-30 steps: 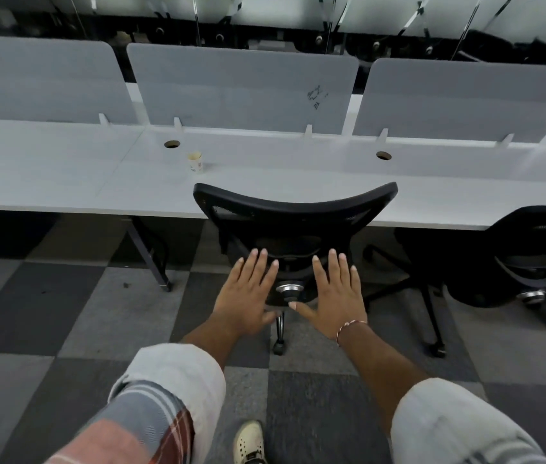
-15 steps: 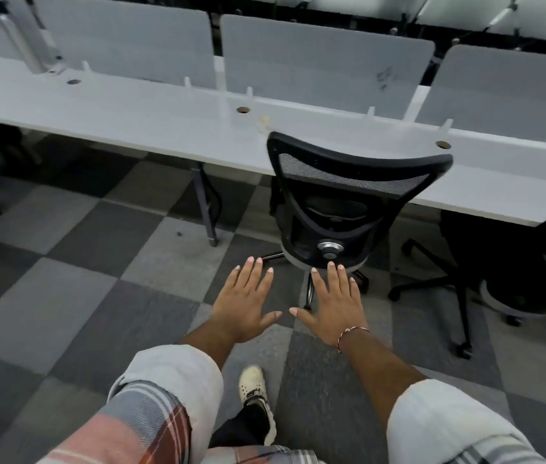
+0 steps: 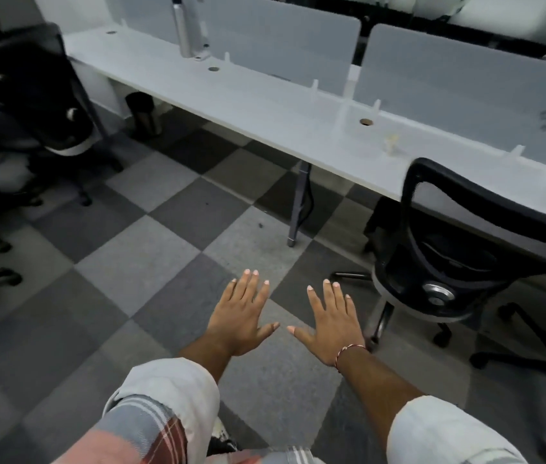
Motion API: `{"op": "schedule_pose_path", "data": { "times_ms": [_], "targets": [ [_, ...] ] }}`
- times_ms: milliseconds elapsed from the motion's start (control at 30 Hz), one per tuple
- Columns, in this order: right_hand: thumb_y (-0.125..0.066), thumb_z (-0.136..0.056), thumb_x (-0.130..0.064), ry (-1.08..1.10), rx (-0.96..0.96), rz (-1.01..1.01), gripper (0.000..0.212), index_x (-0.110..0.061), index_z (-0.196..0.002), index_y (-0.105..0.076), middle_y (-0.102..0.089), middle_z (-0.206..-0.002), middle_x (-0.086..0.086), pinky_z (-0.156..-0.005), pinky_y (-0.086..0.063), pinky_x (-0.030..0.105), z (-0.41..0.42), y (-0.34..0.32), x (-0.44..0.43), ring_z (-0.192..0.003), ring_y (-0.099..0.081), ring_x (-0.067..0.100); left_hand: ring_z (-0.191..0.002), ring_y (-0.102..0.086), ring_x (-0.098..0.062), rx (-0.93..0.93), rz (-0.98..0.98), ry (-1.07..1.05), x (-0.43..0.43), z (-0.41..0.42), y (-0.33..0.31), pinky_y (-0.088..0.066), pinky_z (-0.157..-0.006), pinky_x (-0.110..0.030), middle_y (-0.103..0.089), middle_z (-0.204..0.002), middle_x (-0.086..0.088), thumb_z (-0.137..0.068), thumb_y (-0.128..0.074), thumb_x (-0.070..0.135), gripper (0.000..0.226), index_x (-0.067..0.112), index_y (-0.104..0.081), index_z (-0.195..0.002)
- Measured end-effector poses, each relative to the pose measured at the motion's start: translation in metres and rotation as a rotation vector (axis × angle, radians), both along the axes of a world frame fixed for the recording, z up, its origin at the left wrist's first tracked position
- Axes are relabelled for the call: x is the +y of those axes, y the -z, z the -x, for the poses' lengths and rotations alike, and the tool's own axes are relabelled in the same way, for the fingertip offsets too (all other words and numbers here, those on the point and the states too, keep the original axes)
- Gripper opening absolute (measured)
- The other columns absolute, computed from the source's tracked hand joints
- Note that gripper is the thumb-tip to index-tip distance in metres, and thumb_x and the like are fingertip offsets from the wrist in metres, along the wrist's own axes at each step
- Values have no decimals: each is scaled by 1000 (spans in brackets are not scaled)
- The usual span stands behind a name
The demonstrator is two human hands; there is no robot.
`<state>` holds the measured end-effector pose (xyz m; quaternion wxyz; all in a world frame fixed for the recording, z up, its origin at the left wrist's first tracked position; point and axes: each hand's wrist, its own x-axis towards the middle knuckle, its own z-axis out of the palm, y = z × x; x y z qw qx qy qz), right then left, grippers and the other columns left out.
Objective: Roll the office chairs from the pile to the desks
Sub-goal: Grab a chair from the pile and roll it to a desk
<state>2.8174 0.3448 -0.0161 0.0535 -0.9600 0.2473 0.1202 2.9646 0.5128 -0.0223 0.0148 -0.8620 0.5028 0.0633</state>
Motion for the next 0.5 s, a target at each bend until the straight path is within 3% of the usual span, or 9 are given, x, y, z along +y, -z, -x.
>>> {"op": "schedule_pose_path", "data": {
  "times_ms": [67,167,300,367,433,500],
  "targets": [
    [-20,-87,-82,-59,12,-9,95,-25,-158,6,16,-164,13,-121,6,49,-38,4,16,-150,18,31,-154,-5,-35,20,-31,-61,24,-34,-1,-10,-122,-50,-15,-165,-21,-93,-13,75,92,10,-21,-159],
    [-11,-81,-86,-121,2,-24,99,-24,-158,4,13,-164,14,-122,4,50,-92,5,41,-150,16,32,-154,4,-34,31,-96,-129,64,-79,3,-2,-124,-48,-2,-167,-18,-88,-7,75,96,12,-10,-161],
    [-19,-85,-84,-219,-47,-40,96,-24,-158,2,10,-164,15,-122,1,51,-166,7,74,-150,14,33,-150,-22,-37,40,-117,-260,111,-133,11,-14,-120,-48,-32,-159,-23,-92,-20,74,91,9,-38,-153],
    [-20,-86,-83,-267,-43,-49,96,-24,-158,3,11,-164,15,-122,2,51,-194,5,86,-150,15,32,-153,-14,-36,57,-98,-306,123,-150,9,-11,-124,-48,-22,-162,-22,-92,-17,75,92,9,-29,-157],
    [-19,-86,-83,-316,-35,-53,95,-24,-158,5,13,-164,14,-122,4,50,-223,5,93,-150,16,32,-154,4,-34,54,-69,-355,132,-164,3,2,-123,-46,-1,-166,-19,-92,-8,77,94,12,-10,-160],
    [-15,-85,-82,-362,-31,-53,95,-24,-157,7,13,-164,14,-121,4,49,-247,6,97,-150,17,31,-154,10,-32,54,-53,-383,139,-176,5,9,-121,-43,6,-166,-17,-89,-3,78,96,13,-3,-161]
  ]
}}
